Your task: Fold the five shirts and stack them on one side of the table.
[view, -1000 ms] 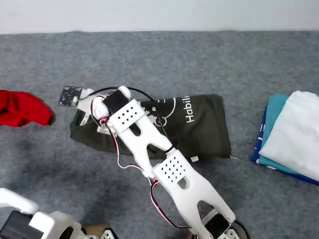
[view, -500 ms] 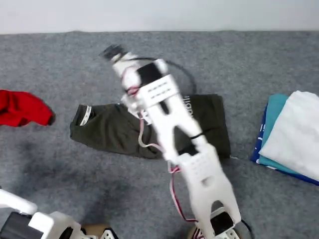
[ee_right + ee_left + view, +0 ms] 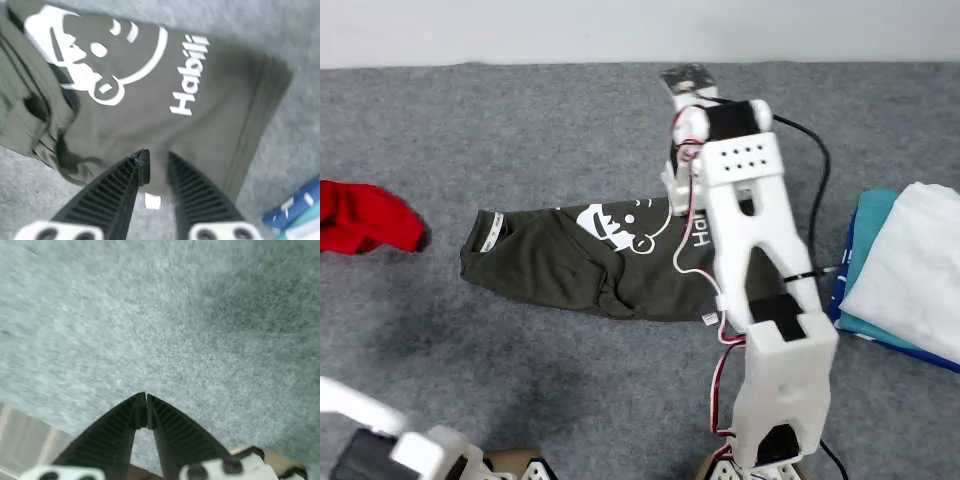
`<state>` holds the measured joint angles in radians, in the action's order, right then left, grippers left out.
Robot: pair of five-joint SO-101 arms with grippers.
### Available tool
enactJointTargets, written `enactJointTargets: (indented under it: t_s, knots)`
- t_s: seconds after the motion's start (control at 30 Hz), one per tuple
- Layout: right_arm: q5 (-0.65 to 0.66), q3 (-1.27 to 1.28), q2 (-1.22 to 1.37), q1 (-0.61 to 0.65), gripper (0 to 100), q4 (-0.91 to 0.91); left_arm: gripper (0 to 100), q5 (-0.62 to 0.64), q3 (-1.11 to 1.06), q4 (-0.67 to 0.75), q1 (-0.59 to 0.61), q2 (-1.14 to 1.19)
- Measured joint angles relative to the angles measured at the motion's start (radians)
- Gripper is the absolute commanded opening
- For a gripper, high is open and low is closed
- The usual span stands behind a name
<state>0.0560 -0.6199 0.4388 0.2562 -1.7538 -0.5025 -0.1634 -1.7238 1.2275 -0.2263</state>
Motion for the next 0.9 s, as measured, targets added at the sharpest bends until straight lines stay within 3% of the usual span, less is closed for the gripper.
enactJointTargets:
  t_s: [0.23, 0.37, 0.9]
  knots:
    - [-0.008, 0.120, -0.052, -0.061, 16.0, 0.000, 1, 0.000, -0.103, -0.002, -0.123, -0.322]
    - [-0.008, 0.129, -0.055, -0.068, 24.2, 0.000, 1, 0.038, -0.221, -0.005, -0.187, -0.453]
    - [-0.107, 0.129, 0.135, -0.117, 28.4, 0.104, 1, 0.057, -0.296, -0.008, -0.204, -0.497]
